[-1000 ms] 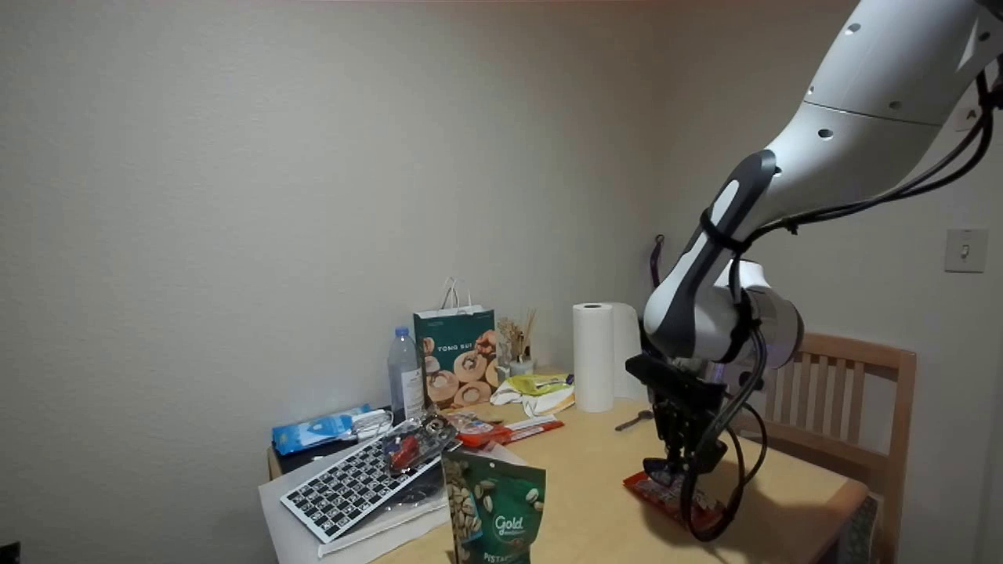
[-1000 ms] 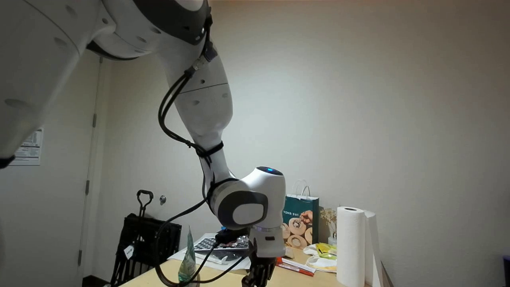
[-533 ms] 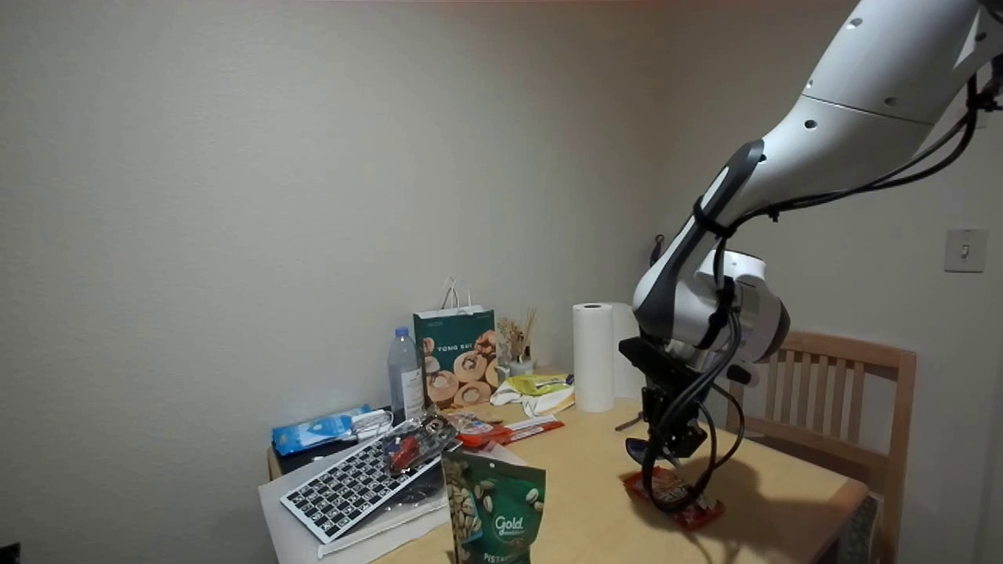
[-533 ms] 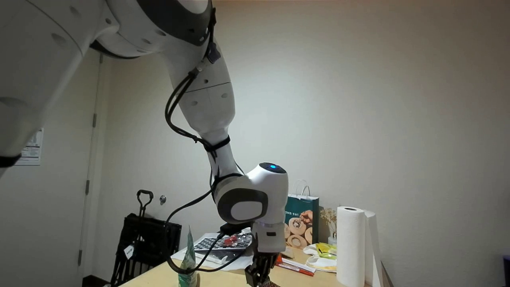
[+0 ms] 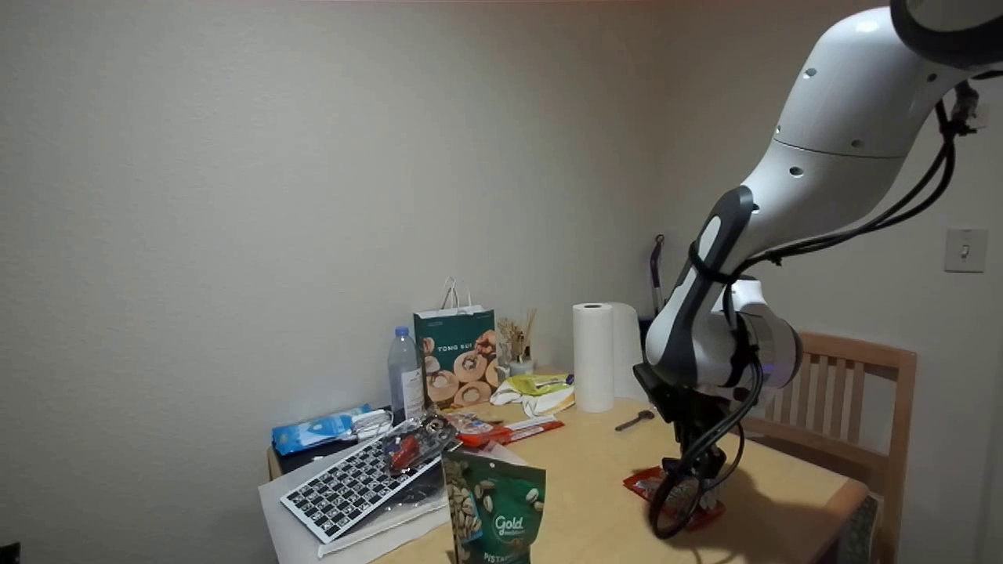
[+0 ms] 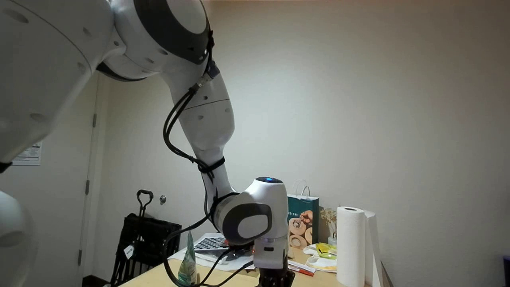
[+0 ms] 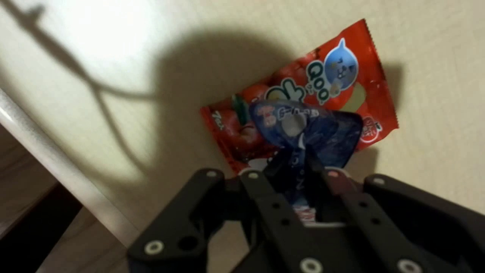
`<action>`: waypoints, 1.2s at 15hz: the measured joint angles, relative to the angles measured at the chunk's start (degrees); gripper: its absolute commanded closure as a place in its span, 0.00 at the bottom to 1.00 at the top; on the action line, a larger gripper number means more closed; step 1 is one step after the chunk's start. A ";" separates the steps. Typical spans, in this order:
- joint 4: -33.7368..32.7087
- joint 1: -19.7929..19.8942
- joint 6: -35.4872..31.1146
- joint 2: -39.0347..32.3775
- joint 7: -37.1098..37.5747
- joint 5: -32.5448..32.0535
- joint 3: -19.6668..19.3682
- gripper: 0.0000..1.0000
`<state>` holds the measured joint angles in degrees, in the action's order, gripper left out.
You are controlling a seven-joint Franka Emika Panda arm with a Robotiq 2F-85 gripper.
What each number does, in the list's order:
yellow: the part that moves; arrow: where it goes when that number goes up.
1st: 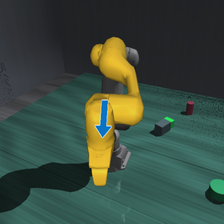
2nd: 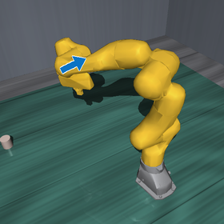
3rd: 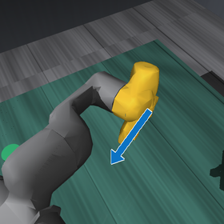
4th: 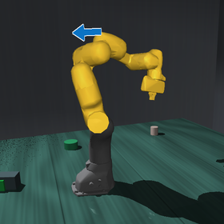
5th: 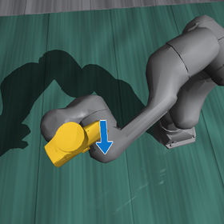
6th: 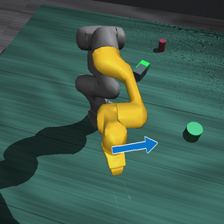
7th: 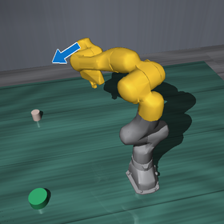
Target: Move the blue pack
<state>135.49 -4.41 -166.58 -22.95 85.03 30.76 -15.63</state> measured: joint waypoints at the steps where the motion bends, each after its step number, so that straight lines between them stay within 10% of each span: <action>1: -0.62 -0.87 1.43 -0.64 1.24 -0.04 -0.89 0.89; 18: -8.08 3.36 0.95 -7.24 1.39 -1.14 3.30 0.95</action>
<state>127.41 -1.05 -165.63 -30.20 86.43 29.62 -12.33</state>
